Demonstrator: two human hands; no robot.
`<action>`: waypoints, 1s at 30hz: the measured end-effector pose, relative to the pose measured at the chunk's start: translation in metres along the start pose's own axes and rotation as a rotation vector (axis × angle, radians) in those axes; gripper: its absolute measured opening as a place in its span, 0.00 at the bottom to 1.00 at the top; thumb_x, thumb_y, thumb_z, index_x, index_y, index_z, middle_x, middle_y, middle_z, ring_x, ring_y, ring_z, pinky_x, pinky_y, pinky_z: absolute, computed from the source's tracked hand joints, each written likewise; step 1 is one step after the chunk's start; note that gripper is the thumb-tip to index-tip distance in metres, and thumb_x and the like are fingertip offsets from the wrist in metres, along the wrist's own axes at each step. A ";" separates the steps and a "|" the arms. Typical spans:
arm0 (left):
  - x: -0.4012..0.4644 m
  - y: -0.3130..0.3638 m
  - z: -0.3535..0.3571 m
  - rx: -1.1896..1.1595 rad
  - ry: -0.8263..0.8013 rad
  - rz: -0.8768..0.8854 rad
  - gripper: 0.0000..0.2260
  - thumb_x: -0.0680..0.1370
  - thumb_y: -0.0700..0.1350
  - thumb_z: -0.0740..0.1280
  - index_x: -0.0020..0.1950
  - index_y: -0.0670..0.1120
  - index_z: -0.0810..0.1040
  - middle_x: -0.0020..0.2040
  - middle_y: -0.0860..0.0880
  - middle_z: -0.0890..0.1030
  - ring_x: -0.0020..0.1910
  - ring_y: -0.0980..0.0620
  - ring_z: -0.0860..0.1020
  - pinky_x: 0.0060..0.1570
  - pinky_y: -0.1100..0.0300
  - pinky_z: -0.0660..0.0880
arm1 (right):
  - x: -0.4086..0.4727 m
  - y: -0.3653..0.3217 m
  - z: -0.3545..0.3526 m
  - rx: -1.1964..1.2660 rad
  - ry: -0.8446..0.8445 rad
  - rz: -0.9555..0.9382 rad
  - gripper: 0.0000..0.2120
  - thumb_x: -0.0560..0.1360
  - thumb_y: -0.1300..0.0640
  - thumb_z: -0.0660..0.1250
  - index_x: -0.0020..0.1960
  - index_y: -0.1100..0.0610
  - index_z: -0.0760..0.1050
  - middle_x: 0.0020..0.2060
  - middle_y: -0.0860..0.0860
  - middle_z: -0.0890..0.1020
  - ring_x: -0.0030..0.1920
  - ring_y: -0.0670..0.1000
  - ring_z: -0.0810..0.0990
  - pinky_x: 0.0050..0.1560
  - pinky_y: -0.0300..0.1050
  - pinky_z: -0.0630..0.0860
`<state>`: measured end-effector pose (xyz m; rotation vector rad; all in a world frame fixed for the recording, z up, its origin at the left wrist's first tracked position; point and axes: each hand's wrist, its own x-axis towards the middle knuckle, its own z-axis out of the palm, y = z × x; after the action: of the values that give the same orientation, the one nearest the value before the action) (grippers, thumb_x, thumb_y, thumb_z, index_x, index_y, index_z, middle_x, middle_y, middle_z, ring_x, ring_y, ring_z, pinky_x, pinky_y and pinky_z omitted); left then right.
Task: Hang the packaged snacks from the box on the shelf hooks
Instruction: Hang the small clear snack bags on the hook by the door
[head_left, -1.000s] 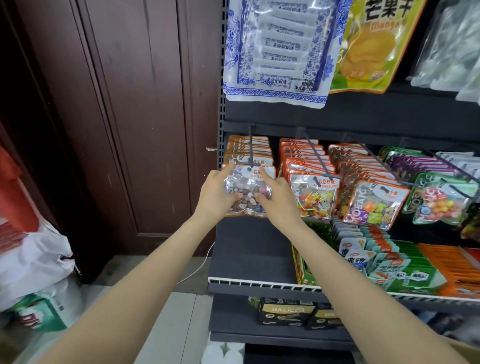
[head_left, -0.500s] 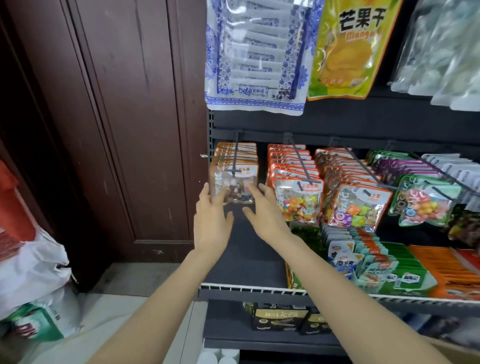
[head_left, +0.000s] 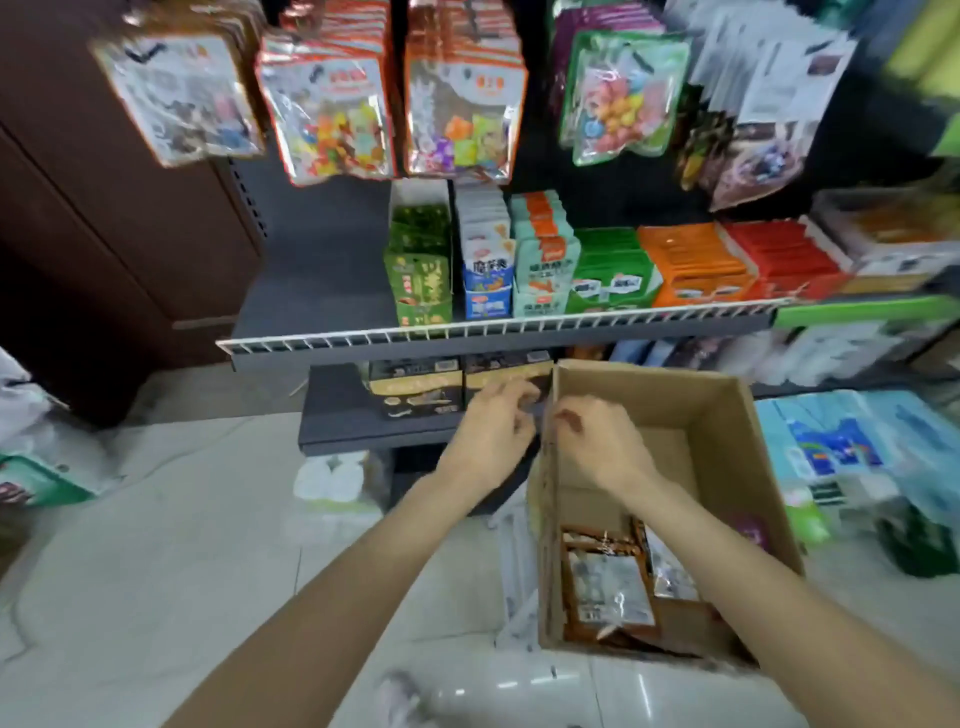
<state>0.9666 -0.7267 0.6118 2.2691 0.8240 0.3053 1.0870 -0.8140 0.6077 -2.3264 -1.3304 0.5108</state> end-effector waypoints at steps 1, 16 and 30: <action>-0.004 0.016 0.023 -0.002 -0.033 0.014 0.15 0.78 0.36 0.60 0.65 0.44 0.73 0.61 0.46 0.72 0.57 0.49 0.74 0.55 0.63 0.68 | -0.011 0.026 0.003 -0.011 -0.030 0.064 0.10 0.76 0.61 0.59 0.51 0.55 0.79 0.48 0.55 0.82 0.49 0.58 0.80 0.46 0.51 0.77; -0.034 0.036 0.175 0.236 -0.689 -0.602 0.15 0.77 0.42 0.66 0.63 0.39 0.73 0.55 0.45 0.77 0.52 0.48 0.76 0.51 0.59 0.73 | -0.066 0.162 0.064 0.423 -0.516 0.675 0.18 0.75 0.62 0.66 0.62 0.63 0.67 0.47 0.57 0.77 0.39 0.53 0.76 0.35 0.43 0.75; -0.002 0.040 0.163 -0.164 -0.252 -0.692 0.20 0.75 0.49 0.70 0.64 0.42 0.73 0.62 0.43 0.76 0.57 0.46 0.77 0.56 0.56 0.74 | -0.044 0.171 0.039 1.061 -0.251 0.871 0.20 0.71 0.72 0.68 0.63 0.67 0.70 0.51 0.62 0.80 0.42 0.54 0.81 0.32 0.43 0.81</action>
<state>1.0539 -0.8374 0.5197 1.6958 1.3194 -0.2206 1.1704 -0.9246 0.4909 -1.7650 0.0863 1.3743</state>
